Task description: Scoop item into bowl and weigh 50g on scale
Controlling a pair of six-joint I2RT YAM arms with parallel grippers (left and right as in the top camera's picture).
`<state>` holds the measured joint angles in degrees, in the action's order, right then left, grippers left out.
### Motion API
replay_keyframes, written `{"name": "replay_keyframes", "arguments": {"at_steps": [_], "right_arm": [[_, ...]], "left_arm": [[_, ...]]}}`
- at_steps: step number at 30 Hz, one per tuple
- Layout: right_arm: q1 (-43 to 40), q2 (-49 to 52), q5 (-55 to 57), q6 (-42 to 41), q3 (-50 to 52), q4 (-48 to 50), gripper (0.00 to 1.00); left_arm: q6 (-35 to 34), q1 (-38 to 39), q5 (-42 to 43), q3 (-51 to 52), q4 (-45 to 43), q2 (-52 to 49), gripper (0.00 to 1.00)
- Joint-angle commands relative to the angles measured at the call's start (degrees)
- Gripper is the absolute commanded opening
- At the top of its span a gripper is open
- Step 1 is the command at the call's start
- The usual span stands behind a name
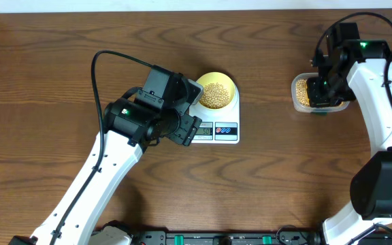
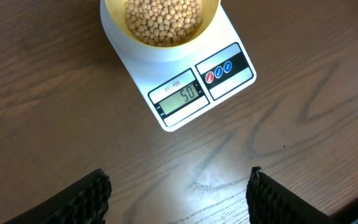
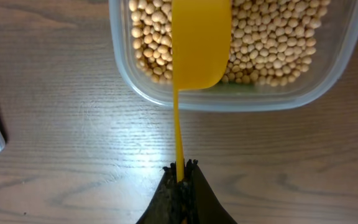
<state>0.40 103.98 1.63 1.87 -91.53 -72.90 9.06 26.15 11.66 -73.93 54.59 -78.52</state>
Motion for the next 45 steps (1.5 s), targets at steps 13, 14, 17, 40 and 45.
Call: {"name": "replay_keyframes", "arguments": {"at_steps": [13, 14, 17, 40, 45], "right_arm": [[-1.2, -1.7, 0.2, -0.5, 2.3, 2.8, 0.99], [-1.2, -1.8, 0.2, -0.2, 2.2, 2.8, 0.99], [-1.2, -2.7, 0.2, 0.6, 1.6, 2.3, 0.99], [-7.8, -19.9, -1.6, 3.3, 4.0, -0.2, 0.99], [-8.2, -19.5, -3.1, 2.9, 8.2, 0.6, 0.99]], "left_arm": [[0.5, 0.1, -0.4, 0.1, 0.0, 1.1, 0.73], [0.5, 0.1, -0.4, 0.1, 0.0, 1.1, 0.73], [0.5, 0.1, -0.4, 0.1, 0.0, 1.1, 0.73], [0.5, 0.1, -0.4, 0.1, 0.0, 1.1, 0.73], [0.5, 0.1, -0.4, 0.1, 0.0, 1.1, 0.73]]}}
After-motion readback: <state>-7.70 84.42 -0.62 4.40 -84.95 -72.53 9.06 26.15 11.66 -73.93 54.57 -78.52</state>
